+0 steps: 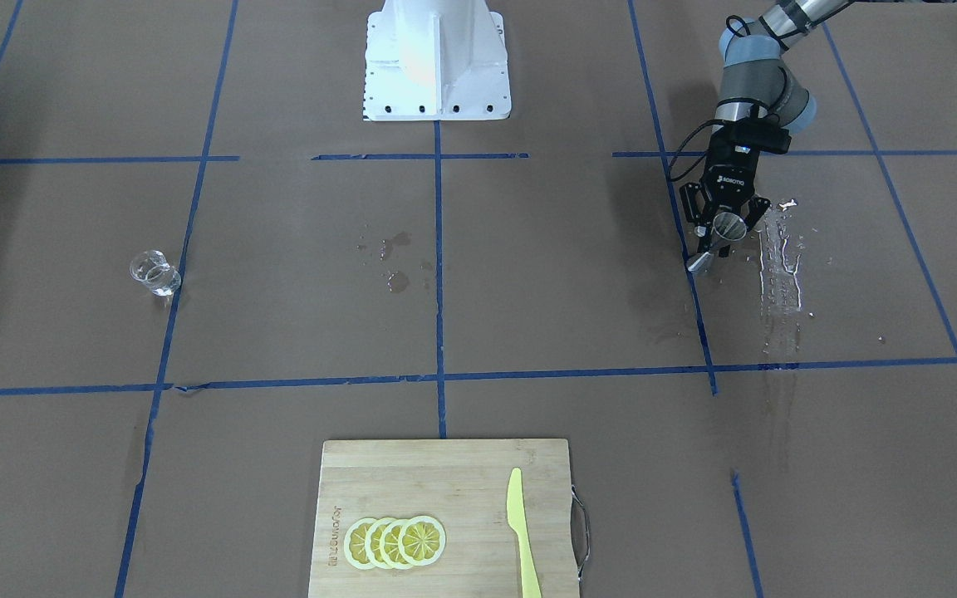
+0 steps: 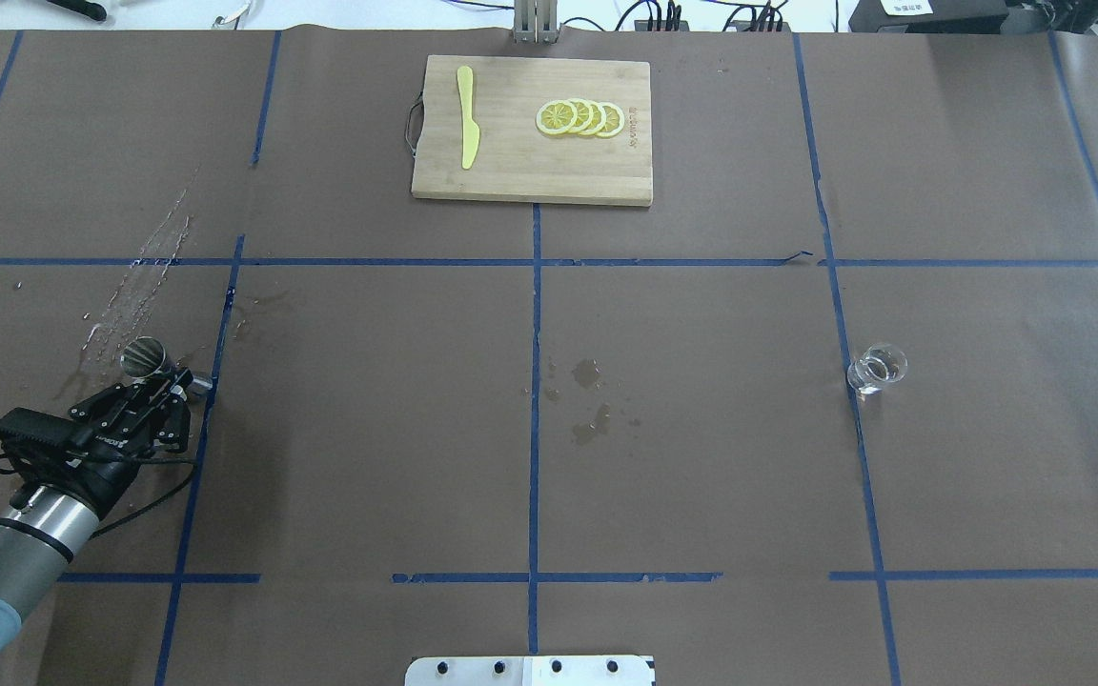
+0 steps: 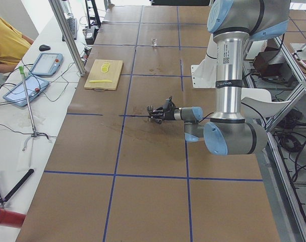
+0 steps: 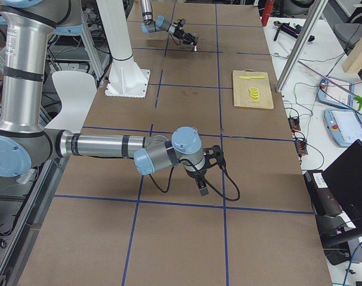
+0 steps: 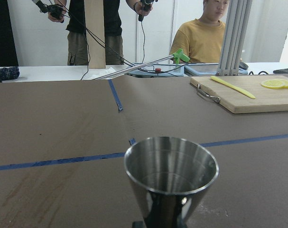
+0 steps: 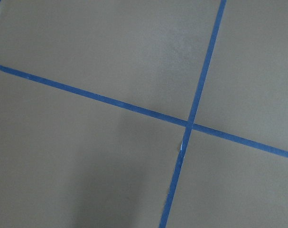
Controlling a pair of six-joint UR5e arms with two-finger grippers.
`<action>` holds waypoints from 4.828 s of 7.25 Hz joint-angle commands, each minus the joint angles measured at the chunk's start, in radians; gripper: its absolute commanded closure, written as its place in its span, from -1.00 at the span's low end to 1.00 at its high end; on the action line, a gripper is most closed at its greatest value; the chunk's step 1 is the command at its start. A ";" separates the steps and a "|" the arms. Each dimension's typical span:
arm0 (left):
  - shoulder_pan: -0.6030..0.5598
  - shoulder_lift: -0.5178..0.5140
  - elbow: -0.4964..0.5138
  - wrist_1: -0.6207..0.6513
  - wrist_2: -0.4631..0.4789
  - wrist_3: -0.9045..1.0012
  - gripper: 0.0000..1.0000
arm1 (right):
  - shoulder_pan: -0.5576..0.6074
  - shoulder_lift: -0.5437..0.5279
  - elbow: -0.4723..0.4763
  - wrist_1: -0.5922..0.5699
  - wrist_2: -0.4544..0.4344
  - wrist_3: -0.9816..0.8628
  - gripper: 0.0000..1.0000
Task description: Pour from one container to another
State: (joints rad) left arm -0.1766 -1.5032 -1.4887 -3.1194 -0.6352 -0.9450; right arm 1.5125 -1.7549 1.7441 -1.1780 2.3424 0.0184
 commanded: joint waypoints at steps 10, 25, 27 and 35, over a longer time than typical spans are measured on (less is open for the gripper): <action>-0.003 -0.015 -0.094 -0.267 -0.119 0.451 1.00 | 0.000 0.003 -0.002 0.001 -0.002 0.000 -1.00; -0.364 -0.736 0.177 0.159 -1.204 0.838 1.00 | 0.000 0.011 0.017 0.061 -0.002 0.207 -1.00; -0.334 -0.720 0.151 0.150 -1.206 0.838 1.00 | -0.011 -0.001 0.026 0.186 0.003 0.381 -1.00; -0.327 -0.660 0.097 0.147 -1.196 0.828 1.00 | -0.766 -0.081 0.419 0.202 -0.774 1.161 -1.00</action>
State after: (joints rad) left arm -0.5032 -2.1676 -1.3919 -2.9728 -1.8314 -0.1166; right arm 0.8691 -1.8296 2.1280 -0.9769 1.7147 1.0823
